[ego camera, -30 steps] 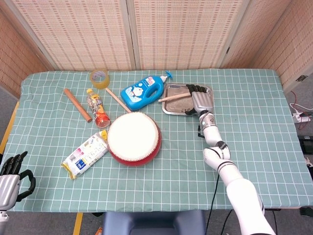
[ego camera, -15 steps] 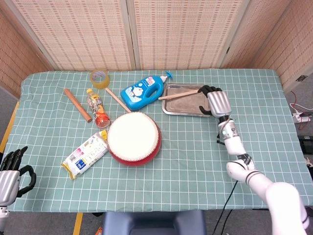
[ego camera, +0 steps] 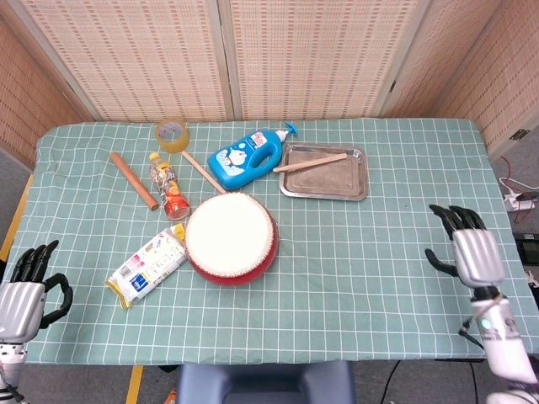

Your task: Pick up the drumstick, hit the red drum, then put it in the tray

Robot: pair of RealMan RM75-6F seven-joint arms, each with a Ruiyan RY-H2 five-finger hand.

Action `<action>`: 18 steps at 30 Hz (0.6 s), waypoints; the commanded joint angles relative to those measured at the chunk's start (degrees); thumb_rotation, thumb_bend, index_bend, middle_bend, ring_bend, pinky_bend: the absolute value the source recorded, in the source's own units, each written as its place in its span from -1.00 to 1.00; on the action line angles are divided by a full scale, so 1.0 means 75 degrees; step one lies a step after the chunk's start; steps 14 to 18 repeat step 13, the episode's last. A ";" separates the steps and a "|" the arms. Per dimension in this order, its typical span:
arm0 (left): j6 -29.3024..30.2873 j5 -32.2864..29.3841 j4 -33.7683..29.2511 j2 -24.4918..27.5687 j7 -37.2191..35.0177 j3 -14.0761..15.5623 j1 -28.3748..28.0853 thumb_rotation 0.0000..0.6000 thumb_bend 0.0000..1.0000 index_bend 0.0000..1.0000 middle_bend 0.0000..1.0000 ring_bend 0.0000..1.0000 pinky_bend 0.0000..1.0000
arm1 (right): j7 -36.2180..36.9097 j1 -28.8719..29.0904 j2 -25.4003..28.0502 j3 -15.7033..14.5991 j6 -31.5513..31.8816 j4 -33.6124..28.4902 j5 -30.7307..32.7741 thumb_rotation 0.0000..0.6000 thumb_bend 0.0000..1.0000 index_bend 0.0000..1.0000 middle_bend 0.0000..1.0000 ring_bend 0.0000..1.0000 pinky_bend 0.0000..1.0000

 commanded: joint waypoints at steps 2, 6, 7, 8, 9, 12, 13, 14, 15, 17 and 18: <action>0.0020 0.0020 -0.0128 0.0029 0.0133 -0.0033 -0.0042 1.00 -0.53 -0.97 -1.00 -1.00 -0.99 | 0.0190 -0.0913 0.0313 -0.0675 0.0814 -0.0506 -0.0721 1.00 -0.39 -0.99 -0.84 -1.00 -1.00; -0.0010 -0.0014 -0.0255 0.0094 0.0266 -0.0055 -0.0074 1.00 -0.54 -0.97 -1.00 -1.00 -0.99 | 0.0303 -0.1302 0.0143 -0.0831 0.1257 -0.0406 -0.1137 1.00 -0.39 -1.00 -0.86 -1.00 -1.00; -0.0046 -0.0043 -0.0297 0.0123 0.0314 -0.0054 -0.0084 1.00 -0.54 -0.97 -1.00 -1.00 -0.99 | 0.0331 -0.1354 0.0101 -0.0839 0.1312 -0.0391 -0.1236 1.00 -0.39 -1.00 -0.86 -1.00 -1.00; -0.0072 -0.0066 -0.0329 0.0141 0.0333 -0.0054 -0.0090 1.00 -0.54 -0.97 -1.00 -1.00 -0.99 | 0.0348 -0.1376 0.0074 -0.0840 0.1342 -0.0374 -0.1326 1.00 -0.39 -1.00 -0.86 -1.00 -1.00; -0.0088 -0.0086 -0.0354 0.0150 0.0338 -0.0056 -0.0095 1.00 -0.54 -0.97 -1.00 -1.00 -0.99 | 0.0360 -0.1391 0.0048 -0.0836 0.1370 -0.0349 -0.1418 1.00 -0.39 -1.00 -0.86 -1.00 -1.00; -0.0107 -0.0132 -0.0381 0.0150 0.0360 -0.0049 -0.0091 1.00 -0.54 -0.97 -1.00 -1.00 -0.99 | 0.0321 -0.1400 -0.0011 -0.0808 0.1378 -0.0287 -0.1647 1.00 -0.39 -1.00 -0.86 -1.00 -1.00; -0.0125 -0.0149 -0.0383 0.0148 0.0367 -0.0038 -0.0089 1.00 -0.54 -0.97 -1.00 -1.00 -0.99 | 0.0284 -0.1396 -0.0026 -0.0796 0.1361 -0.0265 -0.1690 1.00 -0.39 -1.00 -0.86 -1.00 -1.00; -0.0125 -0.0149 -0.0383 0.0148 0.0367 -0.0038 -0.0089 1.00 -0.54 -0.97 -1.00 -1.00 -0.99 | 0.0284 -0.1396 -0.0026 -0.0796 0.1361 -0.0265 -0.1690 1.00 -0.39 -1.00 -0.86 -1.00 -1.00; -0.0125 -0.0149 -0.0383 0.0148 0.0367 -0.0038 -0.0089 1.00 -0.54 -0.97 -1.00 -1.00 -0.99 | 0.0284 -0.1396 -0.0026 -0.0796 0.1361 -0.0265 -0.1690 1.00 -0.39 -1.00 -0.86 -1.00 -1.00; -0.0125 -0.0149 -0.0383 0.0148 0.0367 -0.0038 -0.0089 1.00 -0.54 -0.97 -1.00 -1.00 -0.99 | 0.0284 -0.1396 -0.0026 -0.0796 0.1361 -0.0265 -0.1690 1.00 -0.39 -1.00 -0.86 -1.00 -1.00; -0.0125 -0.0149 -0.0383 0.0148 0.0367 -0.0038 -0.0089 1.00 -0.54 -0.97 -1.00 -1.00 -0.99 | 0.0284 -0.1396 -0.0026 -0.0796 0.1361 -0.0265 -0.1690 1.00 -0.39 -1.00 -0.86 -1.00 -1.00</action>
